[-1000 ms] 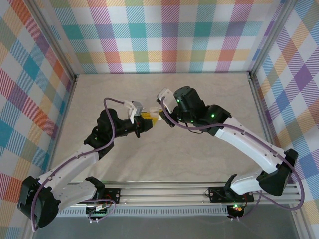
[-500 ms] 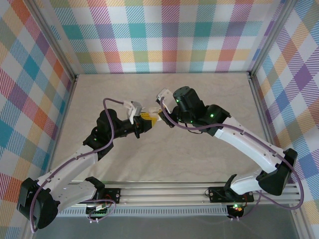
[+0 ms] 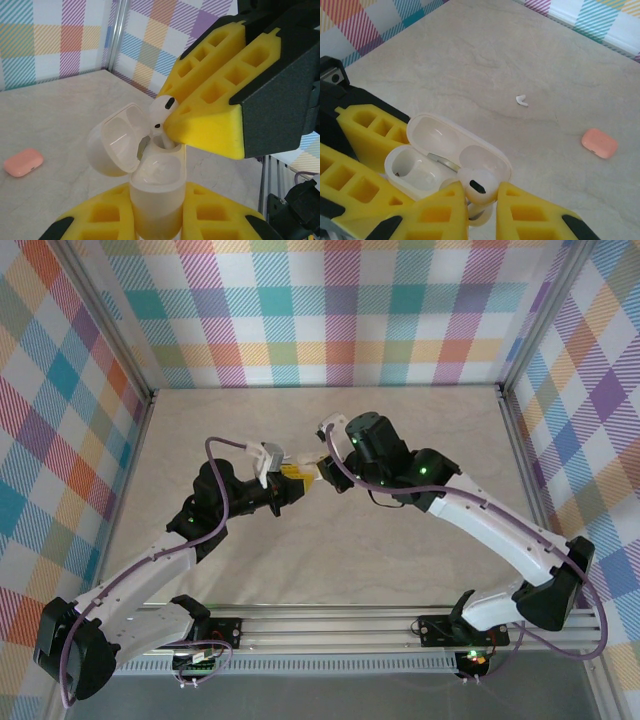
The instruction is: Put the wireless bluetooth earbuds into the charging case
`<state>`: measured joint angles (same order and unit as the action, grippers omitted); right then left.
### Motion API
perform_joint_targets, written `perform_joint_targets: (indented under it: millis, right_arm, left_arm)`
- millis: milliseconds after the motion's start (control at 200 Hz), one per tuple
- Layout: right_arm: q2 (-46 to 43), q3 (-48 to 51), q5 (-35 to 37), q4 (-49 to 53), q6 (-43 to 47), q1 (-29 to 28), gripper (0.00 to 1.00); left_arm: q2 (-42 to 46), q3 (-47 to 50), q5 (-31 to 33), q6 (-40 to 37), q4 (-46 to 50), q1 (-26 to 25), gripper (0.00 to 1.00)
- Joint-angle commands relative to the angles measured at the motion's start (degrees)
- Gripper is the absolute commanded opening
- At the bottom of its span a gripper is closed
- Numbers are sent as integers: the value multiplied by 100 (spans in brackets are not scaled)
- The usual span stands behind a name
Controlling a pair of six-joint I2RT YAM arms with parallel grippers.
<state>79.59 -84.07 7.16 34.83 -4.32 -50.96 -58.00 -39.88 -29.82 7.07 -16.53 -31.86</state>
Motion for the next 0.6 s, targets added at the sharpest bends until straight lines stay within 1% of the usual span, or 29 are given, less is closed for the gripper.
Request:
perform_joint_targets:
  millis: [0,350,440,595]
  right_arm:
    - [185,-191,-310,208,-506,-81,18]
    - [250,-329,-516,282,-1029,-72,18]
    - [226,-270,-488,237,-1104,-73,20]
    - [250,-263,-668,180,-1175,-77,22]
  left_arm:
    - [28,-89,42,137,-893,-66,0]
    - [48,-103,124,132,-930,-93,0]
    - [76,-108,150,119,-933,-93,0]
    - [122,-103,187,83,-974,-93,0]
